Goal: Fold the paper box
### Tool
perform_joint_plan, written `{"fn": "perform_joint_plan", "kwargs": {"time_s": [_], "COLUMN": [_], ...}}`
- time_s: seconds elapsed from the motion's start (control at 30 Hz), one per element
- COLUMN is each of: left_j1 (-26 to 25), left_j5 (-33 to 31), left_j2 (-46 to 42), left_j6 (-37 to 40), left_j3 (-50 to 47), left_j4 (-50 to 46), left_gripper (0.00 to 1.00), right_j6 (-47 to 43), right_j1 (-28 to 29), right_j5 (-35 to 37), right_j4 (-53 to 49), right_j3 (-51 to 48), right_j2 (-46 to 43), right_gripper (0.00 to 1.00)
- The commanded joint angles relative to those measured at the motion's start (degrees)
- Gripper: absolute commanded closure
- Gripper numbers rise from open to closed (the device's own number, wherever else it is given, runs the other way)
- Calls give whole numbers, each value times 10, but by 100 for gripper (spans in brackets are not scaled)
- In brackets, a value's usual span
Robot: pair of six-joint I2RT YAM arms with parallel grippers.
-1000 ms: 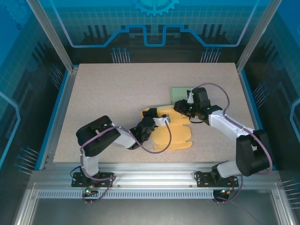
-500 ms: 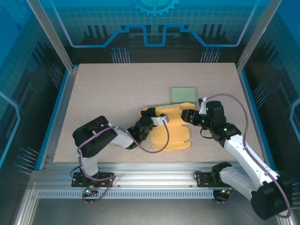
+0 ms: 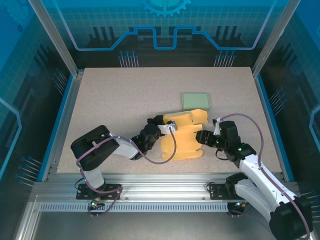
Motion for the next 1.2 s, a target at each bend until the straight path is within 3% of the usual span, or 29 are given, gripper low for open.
{"fn": "perform_joint_plan", "kwargs": {"time_s": [0.0,0.63,0.9,1.17], "left_j1": [3,2,2,1], "left_j5": [21,28,22,6], "left_j2": [-21,-26,-19,-1], "left_j6": [-25,-32,-28,-24], "left_j3": [-11,-9,-4,13], "left_j4": [20,29,33,23], "left_gripper": [100,100,100,100], "right_j6": [-10,14,14,28], "right_j1": [-14,-35,-35,-25], "right_j5": [26,-41,-50,-38], "right_j4": [31,177,203,209], "right_j3": [0,27,28,3], "right_j2": [6,211,230,176], "right_gripper": [33,44,51,55]}}
